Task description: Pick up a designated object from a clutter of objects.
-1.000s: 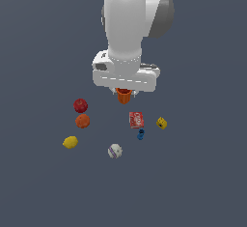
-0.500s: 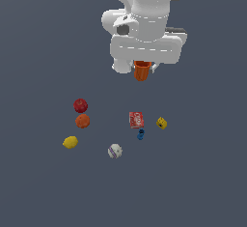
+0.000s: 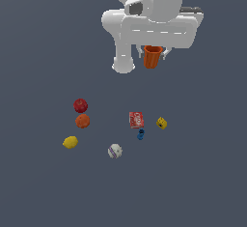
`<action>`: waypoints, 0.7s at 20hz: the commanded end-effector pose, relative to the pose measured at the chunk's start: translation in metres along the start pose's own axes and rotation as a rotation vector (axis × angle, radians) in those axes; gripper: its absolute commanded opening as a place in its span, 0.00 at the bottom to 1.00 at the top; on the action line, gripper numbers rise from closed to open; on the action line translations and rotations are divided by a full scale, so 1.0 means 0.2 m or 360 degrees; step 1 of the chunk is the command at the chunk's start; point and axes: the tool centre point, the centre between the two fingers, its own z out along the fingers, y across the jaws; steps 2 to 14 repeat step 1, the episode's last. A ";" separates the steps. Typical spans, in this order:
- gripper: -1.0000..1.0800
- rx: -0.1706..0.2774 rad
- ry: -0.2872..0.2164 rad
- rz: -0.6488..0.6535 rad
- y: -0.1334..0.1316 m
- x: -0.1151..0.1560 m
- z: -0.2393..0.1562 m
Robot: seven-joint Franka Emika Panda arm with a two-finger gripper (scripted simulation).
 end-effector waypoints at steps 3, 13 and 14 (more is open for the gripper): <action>0.00 0.0000 -0.0001 0.0001 -0.01 -0.01 -0.01; 0.00 0.0000 -0.0001 0.0001 -0.01 -0.01 -0.01; 0.00 0.0000 -0.0001 0.0001 -0.01 -0.01 -0.01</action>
